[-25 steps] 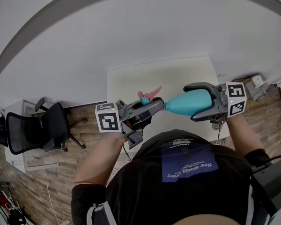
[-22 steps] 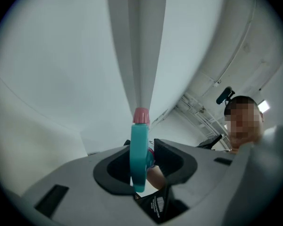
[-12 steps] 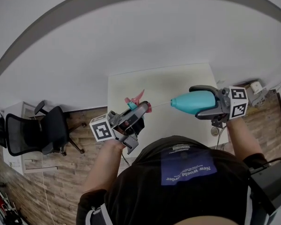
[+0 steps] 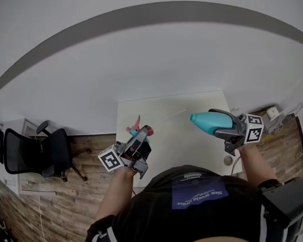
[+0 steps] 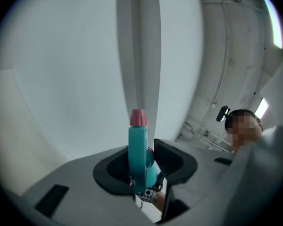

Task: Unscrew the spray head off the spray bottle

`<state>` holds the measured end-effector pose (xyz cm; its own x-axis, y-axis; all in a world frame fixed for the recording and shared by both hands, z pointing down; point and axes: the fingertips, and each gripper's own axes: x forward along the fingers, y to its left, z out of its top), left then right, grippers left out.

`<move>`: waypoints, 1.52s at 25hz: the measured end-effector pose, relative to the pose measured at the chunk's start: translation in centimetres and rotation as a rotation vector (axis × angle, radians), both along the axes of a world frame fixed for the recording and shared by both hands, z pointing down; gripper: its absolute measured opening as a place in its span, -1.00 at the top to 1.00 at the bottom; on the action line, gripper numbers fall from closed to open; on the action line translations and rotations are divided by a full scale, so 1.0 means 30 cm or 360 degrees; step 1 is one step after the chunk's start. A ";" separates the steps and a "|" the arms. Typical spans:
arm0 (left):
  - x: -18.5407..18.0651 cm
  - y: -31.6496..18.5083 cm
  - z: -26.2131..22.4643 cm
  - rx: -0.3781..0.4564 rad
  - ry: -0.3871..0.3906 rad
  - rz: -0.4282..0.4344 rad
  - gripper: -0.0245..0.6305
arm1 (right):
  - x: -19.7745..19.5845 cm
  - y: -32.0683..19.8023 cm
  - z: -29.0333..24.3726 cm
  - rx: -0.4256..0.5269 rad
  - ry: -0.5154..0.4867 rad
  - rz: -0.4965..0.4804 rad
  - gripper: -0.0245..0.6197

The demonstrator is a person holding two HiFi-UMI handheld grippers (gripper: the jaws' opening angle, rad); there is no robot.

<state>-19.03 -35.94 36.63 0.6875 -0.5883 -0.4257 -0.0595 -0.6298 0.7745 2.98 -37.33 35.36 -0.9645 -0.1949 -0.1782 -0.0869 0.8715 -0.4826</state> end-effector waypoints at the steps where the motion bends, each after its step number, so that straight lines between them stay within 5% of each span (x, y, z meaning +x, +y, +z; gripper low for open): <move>1: -0.019 -0.001 0.006 0.0000 0.0014 -0.0032 0.51 | 0.003 0.000 -0.001 -0.0006 -0.0023 0.0014 -0.52; 12: -0.125 -0.011 0.016 0.0023 0.0210 -0.0300 0.51 | 0.076 -0.046 0.005 -0.0142 -0.0281 0.0154 -0.52; 21: -0.134 -0.022 0.034 -0.0030 0.0194 -0.0344 0.51 | 0.110 -0.058 -0.005 -0.0218 -0.0413 0.0201 -0.52; 38: -0.121 -0.022 0.019 -0.0006 0.0156 -0.0322 0.51 | 0.116 -0.076 0.007 -0.0172 -0.0319 0.0271 -0.52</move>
